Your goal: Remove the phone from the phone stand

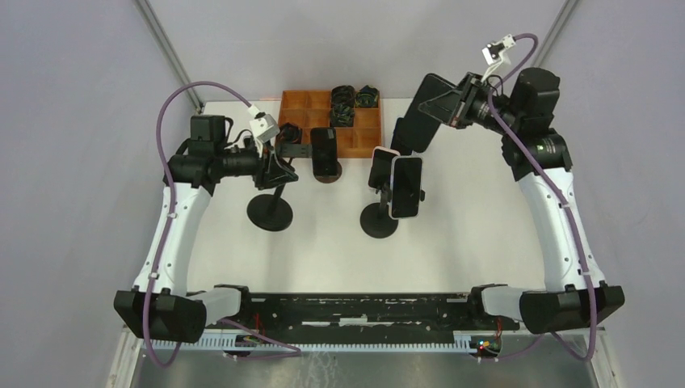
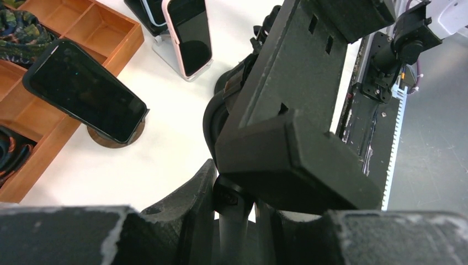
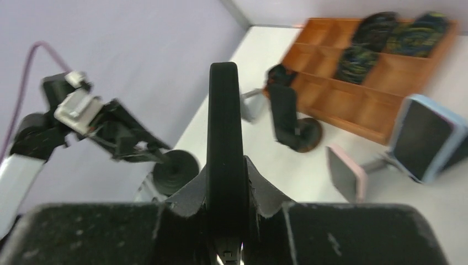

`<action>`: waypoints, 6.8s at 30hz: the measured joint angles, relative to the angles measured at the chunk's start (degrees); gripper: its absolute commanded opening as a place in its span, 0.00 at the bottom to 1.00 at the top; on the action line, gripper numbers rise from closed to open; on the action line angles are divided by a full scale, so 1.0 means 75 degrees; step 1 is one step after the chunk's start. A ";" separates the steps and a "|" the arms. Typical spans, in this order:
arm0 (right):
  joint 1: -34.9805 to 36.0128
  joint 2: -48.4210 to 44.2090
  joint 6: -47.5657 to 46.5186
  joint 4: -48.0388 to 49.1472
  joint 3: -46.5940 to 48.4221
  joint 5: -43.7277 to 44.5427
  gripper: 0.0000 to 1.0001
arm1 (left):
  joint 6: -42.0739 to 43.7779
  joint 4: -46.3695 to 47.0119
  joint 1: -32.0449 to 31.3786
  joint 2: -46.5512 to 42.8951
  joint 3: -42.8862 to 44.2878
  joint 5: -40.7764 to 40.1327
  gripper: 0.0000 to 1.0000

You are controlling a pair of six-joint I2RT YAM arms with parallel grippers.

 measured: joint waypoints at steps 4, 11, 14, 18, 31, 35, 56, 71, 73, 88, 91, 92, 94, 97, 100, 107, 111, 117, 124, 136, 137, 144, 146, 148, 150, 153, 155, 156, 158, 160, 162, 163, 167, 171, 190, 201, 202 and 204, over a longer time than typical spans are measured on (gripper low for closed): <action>-0.0810 -0.0012 -0.0379 -0.1014 0.0417 0.0469 0.00 | -0.0085 -0.0067 0.0000 0.0020 0.0192 -0.0058 0.02; -0.1973 0.0874 -0.1131 -0.2288 0.2401 0.2836 0.00 | -0.0169 -0.0082 0.0000 0.0198 0.0434 -0.0090 0.02; -0.2069 0.1209 -0.1635 -0.2602 0.2355 0.4054 0.00 | -0.0178 -0.0090 0.0000 0.0271 0.0434 -0.0146 0.02; -0.2040 0.1818 -0.2072 -0.2579 0.1250 0.4441 0.00 | -0.0189 -0.0079 0.0000 0.0303 0.0434 -0.0143 0.02; -0.1003 0.4672 -0.2964 -0.3179 -0.0309 0.4759 0.00 | -0.0198 -0.0079 0.0000 0.0399 0.0452 -0.0137 0.02; -0.0761 0.5298 -0.3174 -0.3267 0.0501 0.4666 0.00 | -0.0192 -0.0076 0.0000 0.0417 0.0449 -0.0140 0.02; -0.0664 0.6365 -0.3672 -0.3022 0.1172 0.4176 0.37 | -0.0187 -0.0076 0.0000 0.0501 0.0411 -0.0111 0.02; -0.0533 0.6767 -0.3794 -0.3037 0.1215 0.4191 0.79 | -0.0187 -0.0073 0.0000 0.0501 0.0367 -0.0111 0.02; -0.0670 0.6577 -0.3777 -0.3042 0.1005 0.4462 0.82 | -0.0189 -0.0058 0.0000 0.0501 0.0367 -0.0111 0.02; -0.1005 0.3666 -0.3360 -0.2457 -0.0356 0.6006 0.98 | -0.0458 0.1122 0.0994 0.0688 0.0717 -0.0638 0.02; -0.0921 0.2693 -0.3212 -0.2186 -0.0711 0.6065 0.98 | -0.0612 0.1935 0.1644 0.0938 0.0906 -0.0775 0.02; -0.0903 0.2445 -0.3179 -0.2136 -0.0758 0.6065 0.98 | -0.0682 0.2200 0.1821 0.1014 0.0930 -0.0801 0.02; -0.0822 0.1947 -0.3147 -0.1950 -0.0845 0.6041 0.98 | -0.0854 0.2821 0.2235 0.1241 0.0979 -0.0810 0.02; -0.0600 0.1370 -0.3127 -0.1705 -0.1040 0.5948 0.98 | -0.1020 0.3523 0.2704 0.1565 0.1032 -0.0874 0.02; -0.0405 0.1049 -0.3115 -0.1556 -0.1323 0.5814 0.98 | -0.1029 0.4112 0.2949 0.1676 0.0871 -0.1084 0.02; -0.0154 0.0831 -0.3101 -0.1545 -0.1609 0.5441 0.97 | -0.1084 0.5712 0.3168 0.1542 -0.0912 -0.1652 0.02; -0.0096 0.0711 -0.3098 -0.1536 -0.1609 0.5292 0.97 | -0.1684 0.6473 0.3212 0.1632 -0.1702 -0.2314 0.02; -0.0020 0.0560 -0.3037 -0.1399 -0.1635 0.5059 0.97 | -0.2693 0.8244 0.3191 0.1865 -0.2087 -0.3523 0.02; 0.0029 0.0466 -0.2821 -0.1151 -0.1711 0.4663 0.97 | -0.3197 1.0037 0.3016 0.2640 -0.2113 -0.4406 0.02; 0.0076 0.0207 -0.2655 -0.0554 -0.1938 0.3960 0.97 | -0.3719 1.1791 0.2728 0.4269 -0.2028 -0.5085 0.04; 0.0076 0.0169 -0.2629 -0.0498 -0.2008 0.3908 0.97 | -0.3774 1.1870 0.2713 0.4444 -0.1909 -0.5135 0.04; 0.0076 0.0143 -0.2553 -0.0201 -0.2256 0.3582 0.97 | -0.3893 1.2287 0.2643 0.5572 -0.0991 -0.5400 0.04; 0.0076 0.0143 -0.2509 -0.0117 -0.2282 0.3459 0.97 | -0.3893 1.2371 0.2643 0.5796 -0.0819 -0.5441 0.05; 0.0076 0.0143 -0.2433 -0.0020 -0.2288 0.3302 0.97 | -0.3893 1.2461 0.2643 0.5963 -0.0731 -0.5461 0.11; 0.0076 0.0143 -0.2369 0.0096 -0.2288 0.3156 0.97 | -0.3891 1.2485 0.2643 0.6050 -0.0726 -0.5412 0.20; 0.0076 0.0143 -0.2288 0.0221 -0.2288 0.2981 0.98 | -0.3891 1.2491 0.2643 0.6111 -0.0764 -0.5324 0.35; 0.0076 0.0143 -0.2226 0.0259 -0.2288 0.2882 0.98 | -0.3891 1.2520 0.2643 0.6111 -0.0845 -0.5225 0.44; 0.0076 0.0143 -0.2203 0.0274 -0.2288 0.2830 0.98 | -0.3891 1.2549 0.2643 0.6111 -0.0892 -0.5187 0.48; 0.0076 0.0143 -0.2168 0.0280 -0.2288 0.2742 0.98 | -0.3882 1.2668 0.2643 0.6105 -0.0985 -0.5126 0.51; 0.0076 0.0143 -0.2130 0.0283 -0.2288 0.2658 0.98 | -0.3858 1.2817 0.2643 0.6097 -0.1046 -0.5094 0.55; 0.0076 0.0143 -0.2090 0.0283 -0.2288 0.2573 0.98 | -0.3829 1.2931 0.2643 0.6067 -0.1148 -0.5027 0.61; 0.0076 0.0143 -0.2084 0.0283 -0.2288 0.2550 0.98 | -0.3803 1.2954 0.2643 0.6041 -0.1207 -0.4995 0.62; 0.0076 0.0134 -0.2031 0.0274 -0.2288 0.2474 0.98 | -0.3786 1.2963 0.2643 0.5852 -0.1501 -0.4989 0.79; 0.0076 0.0117 -0.2028 0.0189 -0.2276 0.2451 0.98 | -0.3649 1.2864 0.2655 0.5528 -0.1757 -0.4957 1.00; 0.0076 -0.1501 -0.2323 -0.1696 -0.2078 0.2719 0.98 | -0.3366 0.6193 0.3710 0.3194 -0.0015 -0.3249 1.00; 0.0079 -0.2454 -0.2337 -0.1113 -0.4089 0.0906 0.98 | -0.1565 0.1218 0.3794 0.2066 0.0831 -0.1445 1.00; 0.0076 -0.2308 -0.2340 -0.1052 -0.4202 0.0731 0.98 | -0.1381 0.0889 0.3800 0.1985 0.0898 -0.1297 1.00; 0.0076 -0.2052 -0.2311 -0.0871 -0.4328 0.0434 0.98 | -0.0848 0.0015 0.3800 0.1845 0.1186 -0.0892 1.00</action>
